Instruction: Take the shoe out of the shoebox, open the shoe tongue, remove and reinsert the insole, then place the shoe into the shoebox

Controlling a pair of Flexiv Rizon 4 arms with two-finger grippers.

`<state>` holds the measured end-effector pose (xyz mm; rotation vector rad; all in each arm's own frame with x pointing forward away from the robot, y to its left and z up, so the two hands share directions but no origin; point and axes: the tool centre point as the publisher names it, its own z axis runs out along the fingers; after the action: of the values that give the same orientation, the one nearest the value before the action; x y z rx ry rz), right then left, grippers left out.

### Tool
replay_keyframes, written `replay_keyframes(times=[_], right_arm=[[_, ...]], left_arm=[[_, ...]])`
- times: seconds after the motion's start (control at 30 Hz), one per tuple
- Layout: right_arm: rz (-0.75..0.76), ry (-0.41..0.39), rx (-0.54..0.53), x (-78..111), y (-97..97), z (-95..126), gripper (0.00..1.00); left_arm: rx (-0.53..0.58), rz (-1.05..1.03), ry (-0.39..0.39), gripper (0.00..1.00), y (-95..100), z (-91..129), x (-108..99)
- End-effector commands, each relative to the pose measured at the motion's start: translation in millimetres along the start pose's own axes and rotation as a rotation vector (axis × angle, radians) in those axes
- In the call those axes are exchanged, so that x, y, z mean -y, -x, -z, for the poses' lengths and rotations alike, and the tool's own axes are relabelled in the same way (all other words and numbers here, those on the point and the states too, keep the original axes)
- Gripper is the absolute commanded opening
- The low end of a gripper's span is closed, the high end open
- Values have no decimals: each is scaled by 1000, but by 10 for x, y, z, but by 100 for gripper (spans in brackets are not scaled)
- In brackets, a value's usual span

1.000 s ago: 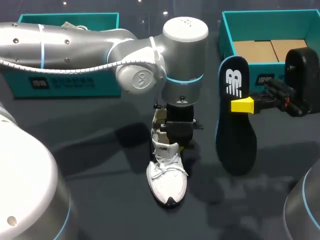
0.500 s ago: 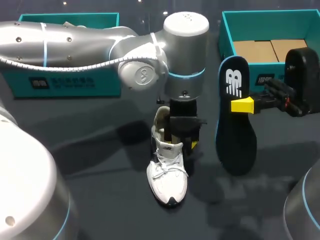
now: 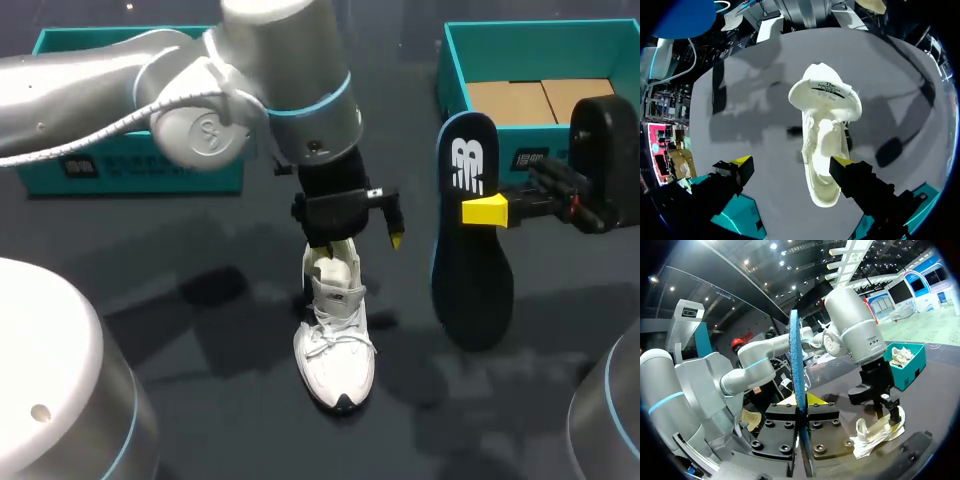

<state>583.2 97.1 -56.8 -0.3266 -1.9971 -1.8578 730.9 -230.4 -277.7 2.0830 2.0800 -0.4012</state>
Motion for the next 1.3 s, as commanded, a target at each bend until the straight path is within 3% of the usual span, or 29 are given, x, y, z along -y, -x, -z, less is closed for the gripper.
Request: replay_keyframes(times=[0.03,0.07,0.57,1.0,1.3], right_arm=[[-1,1,2,11,-2,-9,0],[-1,1,2,11,-2,-9,0],[-1,1,2,11,-2,-9,0],[-1,1,2,11,-2,-9,0],[-12,4,-12,-10,36,19,0]], left_arm=[[311,25,0,100,-334,440,40],[351,36,11,100,-326,470,39],[351,36,11,100,-326,470,39],[810,-62,160,100,-271,1003,-51],[1033,-104,184,100,-248,1298,-67]])
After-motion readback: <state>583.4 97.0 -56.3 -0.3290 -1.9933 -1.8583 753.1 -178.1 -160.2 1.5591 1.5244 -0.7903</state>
